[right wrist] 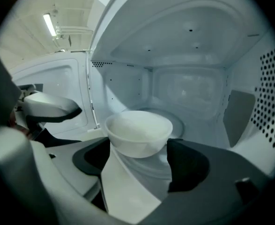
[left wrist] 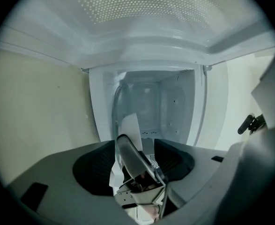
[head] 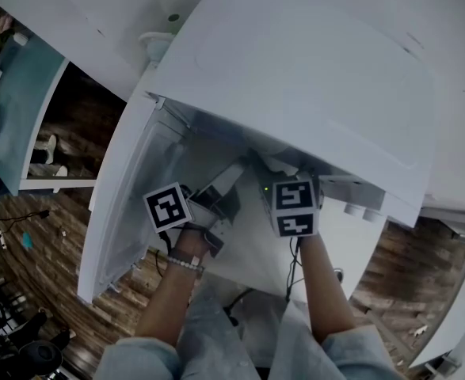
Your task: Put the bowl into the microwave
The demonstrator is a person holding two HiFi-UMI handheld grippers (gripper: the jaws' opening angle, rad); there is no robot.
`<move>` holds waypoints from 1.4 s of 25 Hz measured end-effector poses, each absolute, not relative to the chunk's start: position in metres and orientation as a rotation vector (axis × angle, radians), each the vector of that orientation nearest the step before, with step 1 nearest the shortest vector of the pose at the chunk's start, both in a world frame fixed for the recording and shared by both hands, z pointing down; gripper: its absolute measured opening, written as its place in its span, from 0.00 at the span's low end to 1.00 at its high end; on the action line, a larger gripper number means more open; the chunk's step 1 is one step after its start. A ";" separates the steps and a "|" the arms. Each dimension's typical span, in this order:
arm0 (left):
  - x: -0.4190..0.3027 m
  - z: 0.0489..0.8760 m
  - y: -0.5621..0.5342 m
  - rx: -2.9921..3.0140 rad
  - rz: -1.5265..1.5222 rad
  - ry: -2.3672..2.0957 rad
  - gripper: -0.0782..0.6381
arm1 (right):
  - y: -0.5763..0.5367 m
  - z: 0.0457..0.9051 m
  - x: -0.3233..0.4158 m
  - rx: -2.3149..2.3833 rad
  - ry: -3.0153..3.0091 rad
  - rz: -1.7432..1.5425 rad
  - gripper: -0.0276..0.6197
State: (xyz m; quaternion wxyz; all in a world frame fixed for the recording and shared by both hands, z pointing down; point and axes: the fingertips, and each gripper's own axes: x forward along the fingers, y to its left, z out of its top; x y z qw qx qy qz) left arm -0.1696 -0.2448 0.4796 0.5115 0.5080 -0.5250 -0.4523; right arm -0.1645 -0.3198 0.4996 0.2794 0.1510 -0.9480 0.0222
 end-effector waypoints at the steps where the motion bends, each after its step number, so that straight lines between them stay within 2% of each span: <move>1: -0.169 0.478 -0.243 1.223 -1.094 -1.263 0.46 | -0.322 0.501 -0.166 0.415 -2.534 0.060 0.64; 14: -0.155 0.471 -0.223 1.240 -1.089 -1.259 0.44 | -0.331 0.510 -0.177 0.405 -2.501 0.106 0.65; 30: -0.141 0.453 -0.211 1.322 -1.035 -1.261 0.41 | -0.307 0.501 -0.148 0.407 -2.530 0.175 0.65; 33: -0.139 0.445 -0.208 1.339 -1.007 -1.285 0.34 | -0.293 0.494 -0.137 0.389 -2.552 0.191 0.62; 35: -0.137 0.440 -0.207 1.350 -0.988 -1.297 0.31 | -0.283 0.487 -0.130 0.362 -2.570 0.211 0.57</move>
